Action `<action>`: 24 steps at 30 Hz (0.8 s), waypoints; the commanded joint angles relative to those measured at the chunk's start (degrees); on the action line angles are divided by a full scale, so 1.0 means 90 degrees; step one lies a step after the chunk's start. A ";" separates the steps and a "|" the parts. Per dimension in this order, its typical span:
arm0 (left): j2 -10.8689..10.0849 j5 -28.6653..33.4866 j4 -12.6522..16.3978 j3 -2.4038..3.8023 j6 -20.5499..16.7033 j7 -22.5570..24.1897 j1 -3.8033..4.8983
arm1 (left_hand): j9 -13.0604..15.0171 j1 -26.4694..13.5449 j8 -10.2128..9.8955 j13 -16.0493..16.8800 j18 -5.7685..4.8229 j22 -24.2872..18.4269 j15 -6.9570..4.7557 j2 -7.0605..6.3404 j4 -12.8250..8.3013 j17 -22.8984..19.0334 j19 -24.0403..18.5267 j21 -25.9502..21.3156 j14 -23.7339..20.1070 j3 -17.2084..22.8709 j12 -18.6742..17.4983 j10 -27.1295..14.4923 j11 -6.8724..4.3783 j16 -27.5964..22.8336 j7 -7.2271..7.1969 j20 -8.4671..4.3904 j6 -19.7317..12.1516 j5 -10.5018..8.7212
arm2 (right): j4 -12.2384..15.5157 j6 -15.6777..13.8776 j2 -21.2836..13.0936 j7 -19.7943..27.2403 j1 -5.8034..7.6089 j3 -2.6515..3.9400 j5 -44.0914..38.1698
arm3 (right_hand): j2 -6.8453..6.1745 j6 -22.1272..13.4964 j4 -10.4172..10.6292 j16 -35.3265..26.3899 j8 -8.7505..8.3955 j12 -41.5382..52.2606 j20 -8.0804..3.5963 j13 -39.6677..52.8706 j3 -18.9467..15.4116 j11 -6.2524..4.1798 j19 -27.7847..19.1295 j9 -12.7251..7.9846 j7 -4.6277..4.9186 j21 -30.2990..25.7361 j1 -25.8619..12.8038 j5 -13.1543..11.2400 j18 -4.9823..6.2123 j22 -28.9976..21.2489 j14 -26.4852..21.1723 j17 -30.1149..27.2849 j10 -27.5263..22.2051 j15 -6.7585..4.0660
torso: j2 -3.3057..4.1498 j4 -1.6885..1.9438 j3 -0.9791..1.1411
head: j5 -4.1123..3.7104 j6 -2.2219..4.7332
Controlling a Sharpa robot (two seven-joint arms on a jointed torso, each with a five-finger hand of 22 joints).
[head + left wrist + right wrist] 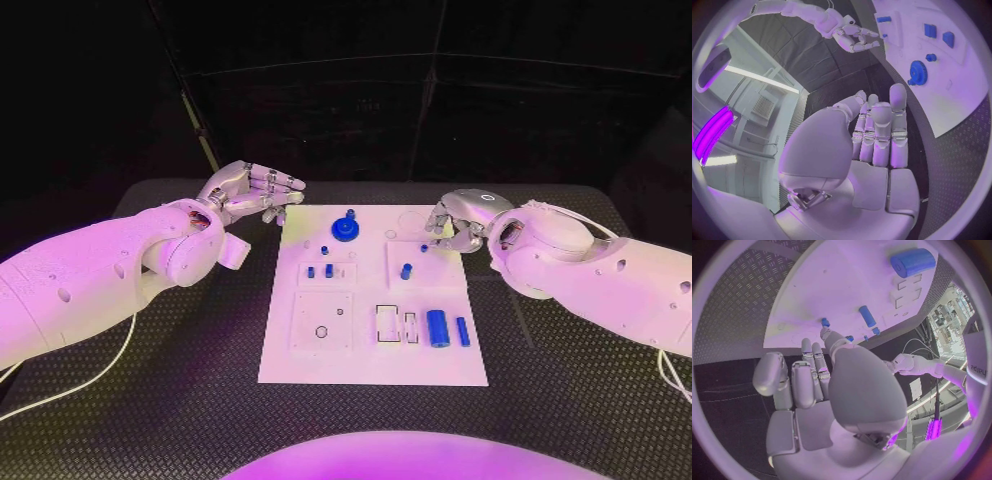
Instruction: Assemble the parts on the task board
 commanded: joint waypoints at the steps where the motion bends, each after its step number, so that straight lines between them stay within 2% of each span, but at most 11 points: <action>1: -0.0017 0.0809 0.0038 0.0006 -0.0022 0.0454 0.0000 | -0.0008 -0.0057 -0.0025 0.0017 0.0072 -0.0038 -0.0018 0.0006 -0.0010 -0.0041 -0.0041 -0.0054 -0.0061 -0.0044 0.0031 -0.0057 0.0012 -0.0040 0.0022 -0.0002 0.0044 -0.0016 | -0.0010 0.0198 0.0047 -0.0173 -0.0001 0.0000 -0.0333 | -0.0070 -0.0014 -0.0001 -0.0023 -0.0042 -0.0056 0.0053 -0.0081 0.0075 0.0017 0.0002 -0.0002 0.0080 -0.0030 0.0002 -0.0039 0.0056 0.0002 0.0206 -0.0011 0.0053 0.0061 | 0.0001 0.0011 -0.0004 | 0.0005 -0.0009; 10: -0.0038 0.1061 0.0035 0.0007 -0.0112 0.0458 -0.0009 | -0.0028 -0.0019 -0.0057 0.0044 0.0073 -0.0072 -0.0010 0.0023 -0.0038 -0.0111 -0.0050 -0.0108 -0.0101 -0.0051 0.0071 -0.0094 0.0025 -0.0099 0.0050 0.0004 0.0014 -0.0014 | -0.0030 0.0504 0.0121 -0.0091 -0.0072 -0.0009 -0.0241 | -0.0092 -0.0001 -0.0035 -0.0022 -0.0091 -0.0119 0.0074 -0.0207 0.0222 0.0040 0.0005 0.0001 0.0103 -0.0031 0.0029 -0.0013 0.0059 0.0004 0.0207 -0.0009 0.0080 0.0083 | 0.0007 -0.0001 -0.0003 | 0.0017 -0.0035; 18: -0.0028 0.1159 0.0024 0.0007 -0.0174 0.0433 -0.0010 | -0.0039 -0.0007 -0.0071 0.0062 0.0071 -0.0093 0.0002 0.0057 -0.0043 -0.0202 -0.0053 -0.0141 -0.0143 -0.0048 0.0095 -0.0131 0.0041 -0.0171 0.0070 0.0011 0.0006 -0.0014 | -0.0092 0.0508 0.0208 -0.0047 -0.0097 -0.0010 -0.0169 | -0.0055 0.0059 -0.0054 -0.0016 -0.0109 -0.0151 0.0076 -0.0310 0.0390 0.0044 0.0009 0.0007 0.0125 -0.0029 0.0033 -0.0020 0.0060 0.0008 0.0209 0.0001 0.0157 0.0086 | 0.0005 0.0005 -0.0006 | 0.0018 -0.0042; 22: -0.0019 0.1170 0.0025 0.0007 -0.0160 0.0421 -0.0010 | -0.0041 -0.0007 -0.0074 0.0065 0.0070 -0.0098 0.0005 0.0061 -0.0043 -0.0230 -0.0054 -0.0149 -0.0156 -0.0050 0.0099 -0.0141 0.0045 -0.0193 0.0074 0.0014 0.0002 -0.0014 | -0.0154 0.0527 0.0266 -0.0036 -0.0104 -0.0011 -0.0121 | -0.0027 0.0118 -0.0078 -0.0004 -0.0110 -0.0163 0.0073 -0.0368 0.0517 0.0041 0.0020 0.0013 0.0127 -0.0018 0.0043 -0.0085 0.0057 0.0026 0.0214 0.0021 0.0223 0.0083 | 0.0003 0.0001 -0.0007 | 0.0036 -0.0070; 24: -0.0016 0.1172 0.0023 0.0007 -0.0153 0.0412 -0.0010 | -0.0044 -0.0007 -0.0079 0.0069 0.0069 -0.0104 0.0008 0.0062 -0.0044 -0.0251 -0.0056 -0.0159 -0.0167 -0.0053 0.0104 -0.0153 0.0048 -0.0210 0.0078 0.0016 -0.0002 -0.0014 | -0.0175 0.0534 0.0287 -0.0037 -0.0111 -0.0011 -0.0102 | 0.0009 0.0185 -0.0093 0.0019 -0.0099 -0.0162 0.0065 -0.0406 0.0635 0.0025 0.0037 0.0019 0.0107 0.0000 0.0045 -0.0209 0.0053 0.0055 0.0225 0.0058 0.0300 0.0069 | 0.0003 0.0001 -0.0004 | 0.0041 -0.0075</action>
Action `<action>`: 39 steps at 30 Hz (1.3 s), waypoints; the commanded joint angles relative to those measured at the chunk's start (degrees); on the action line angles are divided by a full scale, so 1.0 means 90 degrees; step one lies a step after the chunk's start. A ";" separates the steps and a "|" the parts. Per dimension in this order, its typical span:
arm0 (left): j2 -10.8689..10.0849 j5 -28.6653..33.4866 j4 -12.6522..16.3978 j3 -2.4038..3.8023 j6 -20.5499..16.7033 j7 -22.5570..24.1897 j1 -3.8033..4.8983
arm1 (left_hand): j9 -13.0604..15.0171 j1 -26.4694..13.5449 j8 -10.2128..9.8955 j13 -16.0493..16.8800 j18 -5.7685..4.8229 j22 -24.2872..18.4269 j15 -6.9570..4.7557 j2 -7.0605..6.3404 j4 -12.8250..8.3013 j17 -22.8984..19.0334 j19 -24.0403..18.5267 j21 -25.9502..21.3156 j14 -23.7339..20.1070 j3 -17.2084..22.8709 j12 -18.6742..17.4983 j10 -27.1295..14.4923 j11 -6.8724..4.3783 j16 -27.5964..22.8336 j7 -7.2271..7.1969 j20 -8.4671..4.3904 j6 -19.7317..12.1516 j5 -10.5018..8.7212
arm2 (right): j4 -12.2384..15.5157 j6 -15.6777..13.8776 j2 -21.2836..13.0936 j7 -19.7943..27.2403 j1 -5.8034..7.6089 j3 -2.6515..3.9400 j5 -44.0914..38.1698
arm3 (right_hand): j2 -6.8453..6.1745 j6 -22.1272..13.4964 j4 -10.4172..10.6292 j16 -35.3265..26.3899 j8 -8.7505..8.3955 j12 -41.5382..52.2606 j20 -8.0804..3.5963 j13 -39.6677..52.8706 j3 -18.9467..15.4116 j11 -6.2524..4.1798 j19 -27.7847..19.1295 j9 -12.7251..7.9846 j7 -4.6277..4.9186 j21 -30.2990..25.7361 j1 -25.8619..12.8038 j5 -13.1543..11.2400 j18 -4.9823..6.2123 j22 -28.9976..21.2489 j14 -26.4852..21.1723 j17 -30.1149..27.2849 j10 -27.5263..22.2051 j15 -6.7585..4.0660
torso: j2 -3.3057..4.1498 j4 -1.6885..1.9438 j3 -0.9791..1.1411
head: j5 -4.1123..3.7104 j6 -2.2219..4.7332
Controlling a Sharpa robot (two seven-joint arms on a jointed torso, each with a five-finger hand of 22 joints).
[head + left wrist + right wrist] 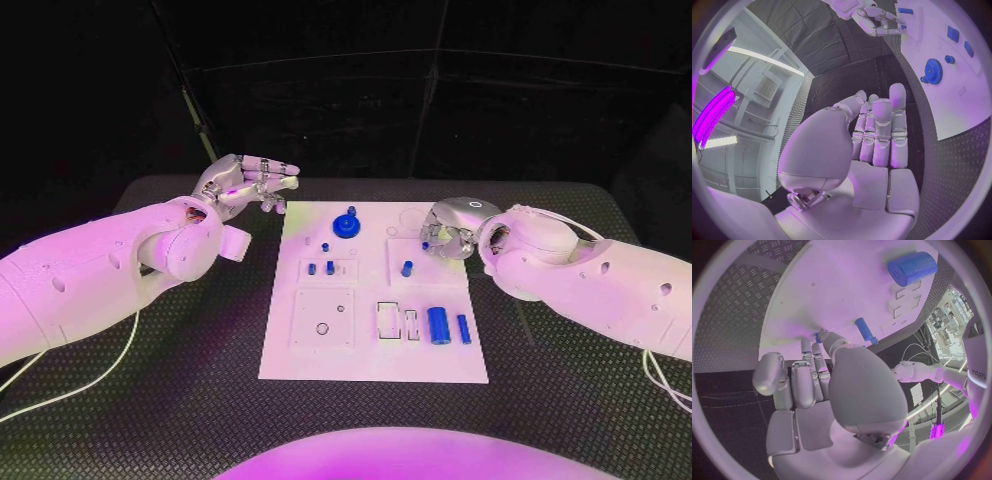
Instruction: Assemble the parts on the task board
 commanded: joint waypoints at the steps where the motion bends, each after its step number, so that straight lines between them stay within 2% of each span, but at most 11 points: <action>1: 0.0011 0.0145 0.0006 0.0007 -0.0028 0.0100 0.0007 | -0.0006 -0.0007 -0.0030 0.0009 0.0069 -0.0006 -0.0001 0.0062 -0.0010 -0.0014 -0.0037 -0.0034 -0.0042 -0.0019 0.0037 -0.0063 0.0003 -0.0023 0.0032 -0.0003 -0.0003 -0.0014 | -0.0027 0.0104 0.0030 0.0040 -0.0001 0.0001 0.0056 | 0.0060 0.0096 -0.0020 0.0025 -0.0019 -0.0035 0.0009 -0.0039 0.0124 -0.0024 0.0041 0.0012 -0.0012 0.0009 0.0012 -0.0120 0.0051 0.0037 0.0228 0.0037 0.0098 0.0017 | -0.0001 -0.0002 0.0002 | 0.0017 -0.0013; 11: 0.0025 0.0147 0.0004 0.0007 0.0004 0.0072 0.0007 | -0.0015 -0.0009 -0.0043 0.0021 0.0068 -0.0023 0.0008 0.0067 -0.0012 -0.0066 -0.0042 -0.0060 -0.0069 -0.0029 0.0053 -0.0093 0.0013 -0.0066 0.0044 0.0004 -0.0017 -0.0014 | -0.0110 0.0311 0.0116 0.0031 -0.0025 -0.0001 0.0080 | 0.0147 0.0469 -0.0188 0.0053 0.0097 0.0020 -0.0079 -0.0087 0.0458 -0.0159 0.0085 0.0049 -0.0134 0.0061 0.0006 -0.0211 0.0040 0.0113 0.0242 0.0069 0.0513 -0.0086 | -0.0003 -0.0003 0.0003 | 0.0028 -0.0048; 26: 0.0049 0.0147 -0.0006 0.0008 0.0055 0.0028 0.0007 | -0.0020 -0.0003 -0.0051 0.0026 0.0069 -0.0029 0.0010 0.0070 -0.0018 0.0035 -0.0039 -0.0068 -0.0032 -0.0030 0.0061 -0.0106 0.0016 0.0008 0.0049 0.0007 -0.0027 -0.0014 | -0.0113 0.0273 0.0170 -0.0128 -0.0044 -0.0010 -0.0033 | 0.0147 0.0517 -0.0263 0.0067 0.0080 -0.0032 -0.0107 -0.0115 0.0536 -0.0172 0.0108 0.0036 -0.0145 0.0088 -0.0072 -0.0321 0.0030 0.0156 0.0250 0.0086 0.0572 -0.0103 | -0.0004 -0.0004 0.0004 | 0.0013 -0.0067; 30: 0.0050 0.0147 -0.0010 0.0008 0.0056 0.0025 0.0007 | -0.0024 0.0007 -0.0057 0.0031 0.0070 -0.0033 0.0011 0.0071 -0.0027 -0.0017 -0.0033 -0.0074 -0.0044 -0.0031 0.0068 -0.0120 0.0019 -0.0026 0.0052 0.0009 -0.0034 -0.0014 | -0.0059 0.0103 0.0159 -0.0152 -0.0048 -0.0011 -0.0088 | 0.0173 0.0551 -0.0293 0.0074 0.0086 -0.0040 -0.0112 -0.0120 0.0577 -0.0182 0.0120 0.0037 -0.0156 0.0102 -0.0079 -0.0327 0.0026 0.0179 0.0253 0.0096 0.0605 -0.0110 | -0.0009 -0.0004 0.0001 | 0.0010 -0.0075; 36: 0.0070 0.0147 -0.0027 0.0008 0.0053 0.0029 0.0007 | -0.0025 0.0011 -0.0059 0.0033 0.0070 -0.0036 0.0012 0.0071 -0.0031 -0.0041 -0.0032 -0.0078 -0.0053 -0.0032 0.0071 -0.0127 0.0021 -0.0043 0.0054 0.0010 -0.0036 -0.0014 | 0.0148 -0.0546 0.0087 0.0019 -0.0052 -0.0010 -0.0120 | 0.0231 0.0637 -0.0320 0.0084 0.0101 -0.0045 -0.0130 -0.0122 0.0659 -0.0205 0.0211 0.0042 -0.0178 0.0200 -0.0168 -0.0337 -0.0006 0.0347 0.0264 0.0087 0.0707 -0.0131 | -0.0014 -0.0008 0.0006 | 0.0021 -0.0064; 39: 0.0083 0.0147 -0.0035 0.0008 0.0057 0.0023 0.0007 | -0.0026 0.0016 -0.0060 0.0035 0.0070 -0.0038 0.0013 0.0075 -0.0034 0.0054 -0.0031 -0.0081 -0.0021 -0.0030 0.0074 -0.0131 0.0021 0.0025 0.0055 0.0011 -0.0037 -0.0014 | 0.0261 -0.0822 0.0025 0.0078 -0.0052 -0.0009 -0.0119 | 0.0235 0.0651 -0.0318 0.0090 0.0103 -0.0049 -0.0134 -0.0123 0.0669 -0.0210 0.0227 0.0042 -0.0183 0.0217 -0.0197 -0.0339 -0.0011 0.0375 0.0267 0.0091 0.0722 -0.0134 | -0.0020 -0.0001 -0.0001 | 0.0010 -0.0059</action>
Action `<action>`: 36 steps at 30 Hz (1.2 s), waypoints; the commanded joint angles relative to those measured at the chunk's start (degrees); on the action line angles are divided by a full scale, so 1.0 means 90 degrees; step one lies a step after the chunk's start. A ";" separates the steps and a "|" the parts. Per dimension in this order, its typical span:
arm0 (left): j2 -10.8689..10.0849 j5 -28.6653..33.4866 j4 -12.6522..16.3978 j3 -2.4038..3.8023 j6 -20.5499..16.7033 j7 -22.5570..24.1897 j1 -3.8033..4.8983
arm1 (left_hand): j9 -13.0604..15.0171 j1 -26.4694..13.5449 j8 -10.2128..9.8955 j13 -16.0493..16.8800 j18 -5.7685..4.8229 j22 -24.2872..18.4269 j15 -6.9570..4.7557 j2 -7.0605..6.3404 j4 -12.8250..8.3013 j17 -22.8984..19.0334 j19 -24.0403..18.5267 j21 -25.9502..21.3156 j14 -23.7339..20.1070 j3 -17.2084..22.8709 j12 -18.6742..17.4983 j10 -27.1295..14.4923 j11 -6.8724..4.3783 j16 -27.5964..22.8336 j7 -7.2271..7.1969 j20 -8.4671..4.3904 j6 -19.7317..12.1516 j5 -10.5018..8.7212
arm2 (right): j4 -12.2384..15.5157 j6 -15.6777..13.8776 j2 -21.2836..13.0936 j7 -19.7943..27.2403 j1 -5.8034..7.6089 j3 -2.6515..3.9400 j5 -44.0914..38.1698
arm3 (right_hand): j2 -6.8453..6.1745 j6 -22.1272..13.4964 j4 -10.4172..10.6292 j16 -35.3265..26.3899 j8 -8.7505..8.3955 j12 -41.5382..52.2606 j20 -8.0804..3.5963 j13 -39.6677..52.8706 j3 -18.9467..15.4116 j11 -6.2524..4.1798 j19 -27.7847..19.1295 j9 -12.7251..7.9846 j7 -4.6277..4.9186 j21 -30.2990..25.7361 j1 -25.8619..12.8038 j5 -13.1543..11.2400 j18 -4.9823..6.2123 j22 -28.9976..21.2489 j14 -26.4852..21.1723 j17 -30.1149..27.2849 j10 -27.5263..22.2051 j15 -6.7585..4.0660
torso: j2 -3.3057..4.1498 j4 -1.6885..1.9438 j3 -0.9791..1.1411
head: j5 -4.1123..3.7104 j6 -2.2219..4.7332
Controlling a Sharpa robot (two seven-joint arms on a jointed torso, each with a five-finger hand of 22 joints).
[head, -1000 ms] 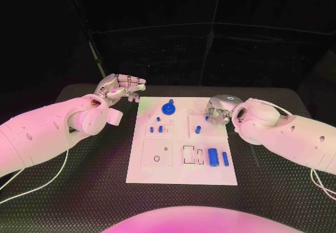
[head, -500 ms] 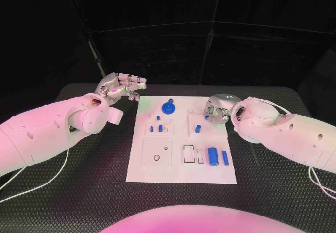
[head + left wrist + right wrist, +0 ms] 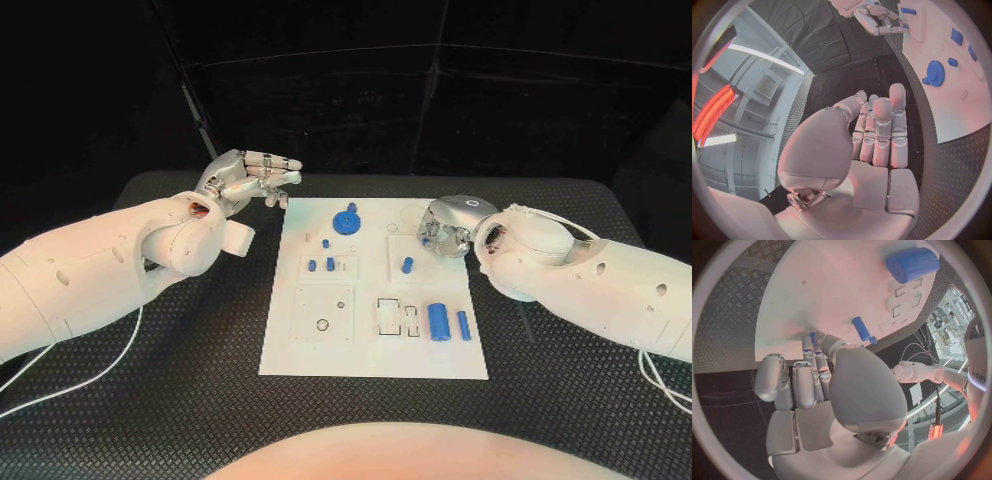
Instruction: Assemble the parts on the task board
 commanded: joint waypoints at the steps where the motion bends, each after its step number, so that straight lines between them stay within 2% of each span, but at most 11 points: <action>1: 0.0017 0.0041 -0.0004 0.0007 0.0056 0.0034 0.0008 | -0.0008 0.0008 -0.0035 0.0010 0.0072 -0.0008 0.0000 0.0067 -0.0016 0.0062 -0.0032 -0.0040 0.0010 -0.0013 0.0025 -0.0064 -0.0001 0.0050 0.0033 0.0011 -0.0014 -0.0014 | 0.0168 -0.0685 -0.0026 0.0213 0.0013 0.0004 -0.0030 | 0.0009 0.0068 0.0005 0.0033 0.0022 -0.0023 0.0002 -0.0005 0.0036 -0.0013 0.0049 0.0010 -0.0001 0.0050 -0.0059 -0.0023 -0.0012 0.0027 0.0267 0.0001 0.0047 -0.0040 | -0.0006 0.0009 -0.0007 | -0.0006 0.0011; 9: 0.0029 0.0041 -0.0037 0.0007 0.0055 0.0032 0.0007 | -0.0009 0.0009 -0.0035 0.0010 0.0072 -0.0009 0.0000 0.0068 -0.0017 0.0085 -0.0031 -0.0040 0.0018 -0.0013 0.0026 -0.0065 -0.0001 0.0067 0.0033 0.0011 -0.0014 -0.0014 | 0.0482 -0.1105 -0.0187 0.0299 0.0014 0.0007 0.0048 | 0.0016 0.0080 0.0003 0.0032 0.0023 -0.0028 -0.0002 -0.0007 0.0051 -0.0019 0.0069 0.0010 -0.0008 0.0071 -0.0077 -0.0014 -0.0019 0.0063 0.0268 -0.0009 0.0060 -0.0044 | 0.0002 -0.0009 -0.0001 | -0.0007 0.0050; 13: 0.0033 0.0041 -0.0045 0.0007 0.0064 0.0029 0.0006 | -0.0010 0.0010 -0.0036 0.0012 0.0072 -0.0010 0.0000 0.0068 -0.0018 0.0061 -0.0030 -0.0042 0.0012 -0.0013 0.0028 -0.0068 0.0000 0.0051 0.0034 0.0012 -0.0016 -0.0014 | 0.0687 -0.1178 -0.0284 0.0316 0.0015 0.0009 0.0092 | 0.0011 0.0082 -0.0004 0.0032 0.0021 -0.0033 -0.0004 -0.0009 0.0058 -0.0021 0.0070 0.0009 -0.0010 0.0072 -0.0081 -0.0007 -0.0019 0.0063 0.0268 -0.0012 0.0061 -0.0047 | -0.0004 -0.0003 -0.0009 | -0.0018 0.0067; 16: 0.0035 0.0041 -0.0047 0.0007 0.0071 0.0024 0.0006 | -0.0010 0.0010 -0.0036 0.0012 0.0072 -0.0010 0.0000 0.0068 -0.0018 0.0061 -0.0030 -0.0042 0.0012 -0.0013 0.0028 -0.0068 0.0000 0.0051 0.0034 0.0012 -0.0016 -0.0014 | 0.0867 -0.1218 -0.0355 0.0332 0.0016 0.0012 0.0137 | 0.0003 0.0084 -0.0018 0.0038 0.0018 -0.0041 -0.0007 -0.0012 0.0071 -0.0024 0.0072 0.0008 -0.0013 0.0075 -0.0085 0.0007 -0.0019 0.0065 0.0270 -0.0004 0.0063 -0.0049 | -0.0002 0.0007 -0.0006 | -0.0020 0.0082; 23: 0.0043 0.0041 -0.0057 0.0007 0.0080 0.0018 0.0005 | -0.0012 0.0011 -0.0040 0.0014 0.0072 -0.0012 0.0002 0.0066 -0.0020 0.0052 -0.0028 -0.0045 0.0010 -0.0016 0.0030 -0.0077 0.0003 0.0046 0.0037 0.0013 -0.0020 -0.0014 | 0.1400 -0.1288 -0.0420 0.0417 0.0017 0.0015 0.0313 | -0.0006 0.0087 -0.0043 0.0042 0.0012 -0.0054 -0.0011 -0.0016 0.0094 -0.0025 0.0076 0.0006 -0.0013 0.0080 -0.0086 0.0029 -0.0020 0.0071 0.0272 -0.0003 0.0066 -0.0053 | 0.0006 0.0013 -0.0007 | 0.0033 0.0089; 28: 0.0075 0.0041 -0.0057 0.0007 0.0090 0.0012 0.0005 | -0.0012 0.0011 -0.0040 0.0014 0.0072 -0.0012 0.0002 0.0066 -0.0020 0.0052 -0.0028 -0.0045 0.0010 -0.0016 0.0030 -0.0077 0.0003 0.0046 0.0037 0.0013 -0.0020 -0.0014 | 0.1576 -0.1240 -0.0232 0.0501 0.0017 0.0015 0.0466 | -0.0009 0.0087 -0.0052 0.0046 0.0010 -0.0059 -0.0012 -0.0018 0.0102 -0.0025 0.0076 0.0005 -0.0013 0.0079 -0.0086 0.0036 -0.0019 0.0069 0.0273 0.0004 0.0067 -0.0054 | 0.0011 0.0011 -0.0013 | 0.0128 0.0091; 32: 0.0109 0.0041 -0.0056 0.0007 0.0098 0.0008 0.0006 | -0.0012 0.0011 -0.0040 0.0014 0.0072 -0.0012 0.0002 0.0066 -0.0020 0.0052 -0.0028 -0.0045 0.0010 -0.0016 0.0030 -0.0077 0.0003 0.0046 0.0037 0.0013 -0.0020 -0.0014 | 0.1540 -0.1167 -0.0018 0.0562 0.0016 0.0011 0.0519 | -0.0012 0.0085 -0.0065 0.0042 0.0005 -0.0067 -0.0014 -0.0021 0.0113 -0.0024 0.0070 0.0003 -0.0010 0.0074 -0.0086 0.0047 -0.0017 0.0057 0.0271 -0.0008 0.0066 -0.0054 | 0.0014 0.0024 -0.0018 | 0.0199 0.0061; 34: 0.0126 0.0041 -0.0051 0.0007 0.0102 0.0008 0.0006 | -0.0012 0.0011 -0.0040 0.0014 0.0072 -0.0012 0.0002 0.0066 -0.0020 0.0052 -0.0028 -0.0045 0.0010 -0.0016 0.0030 -0.0077 0.0003 0.0046 0.0037 0.0013 -0.0020 -0.0014 | 0.1478 -0.1127 0.0113 0.0601 0.0008 -0.0001 0.0533 | -0.0013 0.0082 -0.0074 0.0040 0.0001 -0.0074 -0.0015 -0.0024 0.0122 -0.0021 0.0070 0.0001 -0.0007 0.0073 -0.0088 0.0055 -0.0017 0.0055 0.0270 -0.0012 0.0063 -0.0053 | 0.0012 0.0014 -0.0019 | 0.0269 0.0038; 35: 0.0135 0.0041 -0.0047 0.0007 0.0104 0.0008 0.0006 | -0.0012 0.0011 -0.0040 0.0014 0.0072 -0.0012 0.0002 0.0066 -0.0020 0.0052 -0.0028 -0.0045 0.0010 -0.0016 0.0030 -0.0077 0.0003 0.0046 0.0037 0.0013 -0.0020 -0.0014 | 0.1458 -0.1108 0.0171 0.0627 -0.0005 -0.0047 0.0536 | -0.0012 0.0080 -0.0078 0.0041 -0.0002 -0.0078 -0.0015 -0.0025 0.0127 -0.0020 0.0069 0.0000 -0.0006 0.0073 -0.0089 0.0060 -0.0017 0.0054 0.0270 -0.0012 0.0061 -0.0053 | 0.0013 0.0015 -0.0021 | 0.0289 0.0032; 36: 0.0146 0.0041 -0.0042 0.0007 0.0108 0.0009 0.0006 | -0.0012 0.0011 -0.0040 0.0014 0.0072 -0.0012 0.0002 0.0066 -0.0020 0.0052 -0.0028 -0.0045 0.0010 -0.0016 0.0030 -0.0077 0.0003 0.0046 0.0037 0.0013 -0.0020 -0.0014 | 0.1439 -0.1092 0.0225 0.0659 -0.0021 -0.0124 0.0529 | -0.0011 0.0078 -0.0084 0.0043 -0.0005 -0.0082 -0.0015 -0.0027 0.0134 -0.0019 0.0068 -0.0001 -0.0004 0.0072 -0.0089 0.0066 -0.0017 0.0053 0.0271 -0.0009 0.0059 -0.0052 | 0.0011 0.0011 -0.0018 | 0.0320 0.0022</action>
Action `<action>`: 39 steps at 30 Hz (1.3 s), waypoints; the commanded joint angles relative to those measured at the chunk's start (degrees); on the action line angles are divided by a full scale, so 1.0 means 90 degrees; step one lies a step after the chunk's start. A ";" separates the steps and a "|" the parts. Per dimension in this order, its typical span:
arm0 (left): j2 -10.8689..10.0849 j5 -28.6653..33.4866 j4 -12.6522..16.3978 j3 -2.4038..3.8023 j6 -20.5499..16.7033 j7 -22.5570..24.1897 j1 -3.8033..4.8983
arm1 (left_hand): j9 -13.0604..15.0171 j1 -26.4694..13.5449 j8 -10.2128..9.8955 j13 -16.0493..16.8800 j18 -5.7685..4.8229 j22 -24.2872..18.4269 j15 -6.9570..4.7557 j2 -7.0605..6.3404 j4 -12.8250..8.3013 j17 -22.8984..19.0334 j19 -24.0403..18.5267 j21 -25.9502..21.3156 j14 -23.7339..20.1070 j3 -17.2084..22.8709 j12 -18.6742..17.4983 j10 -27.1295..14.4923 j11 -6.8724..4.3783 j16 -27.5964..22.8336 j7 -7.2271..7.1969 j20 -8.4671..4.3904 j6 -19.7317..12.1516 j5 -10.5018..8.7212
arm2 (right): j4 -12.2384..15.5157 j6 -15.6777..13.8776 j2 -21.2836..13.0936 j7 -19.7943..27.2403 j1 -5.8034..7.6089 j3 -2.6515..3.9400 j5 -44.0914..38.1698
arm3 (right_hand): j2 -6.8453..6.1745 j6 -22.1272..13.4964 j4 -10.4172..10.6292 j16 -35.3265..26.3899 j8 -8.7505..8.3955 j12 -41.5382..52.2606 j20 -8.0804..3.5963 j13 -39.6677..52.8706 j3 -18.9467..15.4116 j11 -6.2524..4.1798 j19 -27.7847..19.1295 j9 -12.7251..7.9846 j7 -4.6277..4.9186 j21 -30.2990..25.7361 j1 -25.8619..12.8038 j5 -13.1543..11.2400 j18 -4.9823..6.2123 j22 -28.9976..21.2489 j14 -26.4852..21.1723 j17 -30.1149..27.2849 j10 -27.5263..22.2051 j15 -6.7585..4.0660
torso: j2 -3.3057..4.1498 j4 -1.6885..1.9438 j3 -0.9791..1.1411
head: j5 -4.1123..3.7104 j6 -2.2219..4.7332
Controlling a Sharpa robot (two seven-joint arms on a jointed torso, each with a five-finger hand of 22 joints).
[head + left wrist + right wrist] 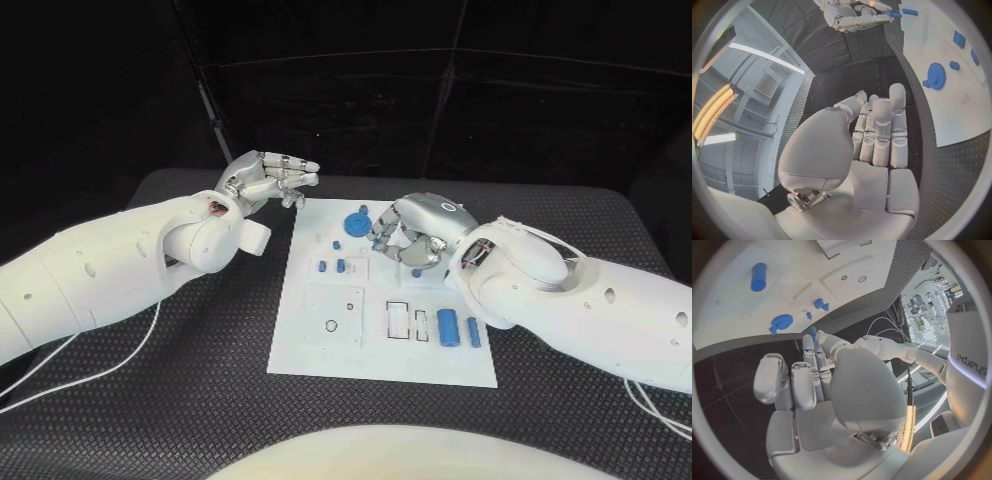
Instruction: Assemble the parts on the task board
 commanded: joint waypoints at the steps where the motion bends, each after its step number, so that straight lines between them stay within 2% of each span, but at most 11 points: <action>1: 0.0031 0.0035 0.0023 0.0007 0.0083 0.0025 0.0009 | -0.0006 -0.0006 -0.0040 0.0010 0.0073 -0.0006 0.0002 0.0049 -0.0020 -0.0006 -0.0029 -0.0016 0.0009 -0.0016 0.0030 -0.0032 0.0003 0.0022 0.0037 0.0013 -0.0020 -0.0014 | -0.0057 0.0049 0.0120 0.0227 -0.0046 -0.0133 0.0107 | -0.0008 0.0022 -0.0009 0.0021 0.0000 -0.0037 -0.0016 -0.0009 0.0061 0.0004 0.0025 -0.0001 0.0011 0.0026 -0.0039 0.0050 -0.0017 -0.0009 0.0295 0.0001 0.0036 -0.0029 | 0.0000 -0.0005 -0.0001 | 0.0101 -0.0044; 6: 0.0074 0.0035 0.0034 0.0008 0.0098 0.0031 0.0011 | -0.0010 -0.0008 -0.0045 0.0014 0.0073 -0.0010 0.0006 0.0048 -0.0022 -0.0018 -0.0026 -0.0022 0.0005 -0.0022 0.0035 -0.0048 0.0008 0.0015 0.0042 0.0015 -0.0027 -0.0014 | -0.0174 0.0141 0.0335 0.0306 -0.0284 -0.0264 0.0009 | -0.0008 0.0020 -0.0018 0.0024 -0.0003 -0.0041 -0.0016 -0.0011 0.0068 0.0005 0.0024 -0.0002 0.0012 0.0026 -0.0037 0.0056 -0.0017 -0.0010 0.0296 0.0006 0.0036 -0.0028 | -0.0006 -0.0005 -0.0007 | 0.0183 -0.0083; 7: 0.0084 0.0035 0.0038 0.0008 0.0101 0.0034 0.0011 | -0.0010 -0.0008 -0.0045 0.0014 0.0073 -0.0010 0.0006 0.0048 -0.0022 -0.0018 -0.0026 -0.0022 0.0005 -0.0022 0.0035 -0.0048 0.0008 0.0015 0.0042 0.0015 -0.0027 -0.0014 | -0.0199 0.0158 0.0379 0.0320 -0.0334 -0.0277 -0.0016 | -0.0008 0.0020 -0.0018 0.0024 -0.0003 -0.0041 -0.0016 -0.0011 0.0068 0.0005 0.0024 -0.0002 0.0012 0.0026 -0.0037 0.0056 -0.0017 -0.0010 0.0296 0.0006 0.0036 -0.0028 | -0.0004 -0.0004 -0.0008 | 0.0195 -0.0084; 10: 0.0109 0.0035 0.0040 0.0008 0.0107 0.0034 0.0011 | -0.0010 -0.0008 -0.0045 0.0014 0.0073 -0.0010 0.0006 0.0048 -0.0022 -0.0018 -0.0026 -0.0022 0.0005 -0.0022 0.0035 -0.0048 0.0008 0.0015 0.0042 0.0015 -0.0027 -0.0014 | -0.0270 0.0216 0.0484 0.0342 -0.0445 -0.0301 -0.0076 | -0.0009 0.0017 -0.0029 0.0026 -0.0007 -0.0047 -0.0016 -0.0013 0.0075 0.0008 0.0020 -0.0004 0.0015 0.0023 -0.0037 0.0062 -0.0016 -0.0017 0.0296 0.0008 0.0034 -0.0027 | 0.0002 -0.0017 0.0010 | 0.0255 -0.0105; 14: 0.0136 0.0035 0.0037 0.0008 0.0121 0.0028 0.0012 | -0.0010 -0.0007 -0.0045 0.0014 0.0073 -0.0011 0.0006 0.0047 -0.0023 -0.0021 -0.0026 -0.0023 0.0004 -0.0023 0.0036 -0.0050 0.0009 0.0012 0.0042 0.0016 -0.0027 -0.0014 | -0.0352 0.0301 0.0588 0.0351 -0.0543 -0.0332 -0.0197 | -0.0010 0.0014 -0.0034 0.0022 -0.0010 -0.0051 -0.0016 -0.0014 0.0078 0.0010 0.0014 -0.0005 0.0019 0.0016 -0.0041 0.0065 -0.0013 -0.0030 0.0294 -0.0001 0.0031 -0.0025 | -0.0006 -0.0012 0.0004 | 0.0307 -0.0142; 24: 0.0194 0.0035 0.0018 0.0008 0.0149 0.0022 0.0013 | -0.0011 -0.0005 -0.0046 0.0016 0.0073 -0.0013 0.0008 0.0044 -0.0026 -0.0032 -0.0025 -0.0026 0.0000 -0.0026 0.0038 -0.0057 0.0010 0.0006 0.0042 0.0017 -0.0028 -0.0014 | -0.0455 0.0454 0.0693 0.0353 -0.0652 -0.0383 -0.0306 | -0.0011 0.0012 -0.0036 0.0022 -0.0013 -0.0055 -0.0015 -0.0016 0.0080 0.0013 0.0016 -0.0006 0.0021 0.0019 -0.0045 0.0067 -0.0014 -0.0025 0.0294 -0.0002 0.0029 -0.0024 | -0.0008 -0.0009 0.0005 | 0.0452 -0.0244; 28: 0.0207 0.0035 0.0009 0.0008 0.0156 0.0018 0.0013 | -0.0012 -0.0003 -0.0047 0.0018 0.0073 -0.0014 0.0009 0.0043 -0.0029 -0.0033 -0.0025 -0.0029 -0.0002 -0.0027 0.0041 -0.0063 0.0011 0.0005 0.0042 0.0018 -0.0027 -0.0014 | -0.0472 0.0470 0.0706 0.0350 -0.0691 -0.0389 -0.0346 | -0.0011 0.0012 -0.0036 0.0022 -0.0013 -0.0055 -0.0015 -0.0016 0.0080 0.0013 0.0016 -0.0006 0.0021 0.0019 -0.0045 0.0067 -0.0014 -0.0025 0.0294 -0.0002 0.0029 -0.0024 | -0.0001 -0.0021 0.0009 | 0.0500 -0.0275; 32: 0.0211 0.0035 0.0009 0.0008 0.0166 0.0013 0.0013 | -0.0012 -0.0003 -0.0047 0.0018 0.0073 -0.0014 0.0009 0.0043 -0.0029 -0.0033 -0.0025 -0.0029 -0.0002 -0.0027 0.0041 -0.0063 0.0011 0.0005 0.0042 0.0018 -0.0027 -0.0014 | -0.0484 0.0483 0.0706 0.0330 -0.0704 -0.0391 -0.0391 | -0.0011 0.0012 -0.0036 0.0022 -0.0013 -0.0055 -0.0015 -0.0016 0.0080 0.0013 0.0016 -0.0006 0.0021 0.0019 -0.0045 0.0067 -0.0014 -0.0025 0.0294 -0.0002 0.0029 -0.0024 | 0.0000 -0.0010 0.0001 | 0.0509 -0.0293; 39: 0.0210 0.0035 0.0003 0.0008 0.0177 0.0002 0.0013 | -0.0012 -0.0003 -0.0047 0.0018 0.0073 -0.0014 0.0009 0.0043 -0.0029 -0.0033 -0.0025 -0.0029 -0.0002 -0.0027 0.0041 -0.0063 0.0011 0.0005 0.0042 0.0018 -0.0027 -0.0014 | -0.0503 0.0538 0.0709 0.0268 -0.0712 -0.0392 -0.0447 | -0.0011 0.0011 -0.0041 0.0022 -0.0015 -0.0058 -0.0014 -0.0017 0.0083 0.0015 0.0009 -0.0006 0.0023 0.0011 -0.0051 0.0070 -0.0011 -0.0039 0.0293 -0.0004 0.0030 -0.0022 | 0.0000 -0.0013 0.0006 | 0.0519 -0.0312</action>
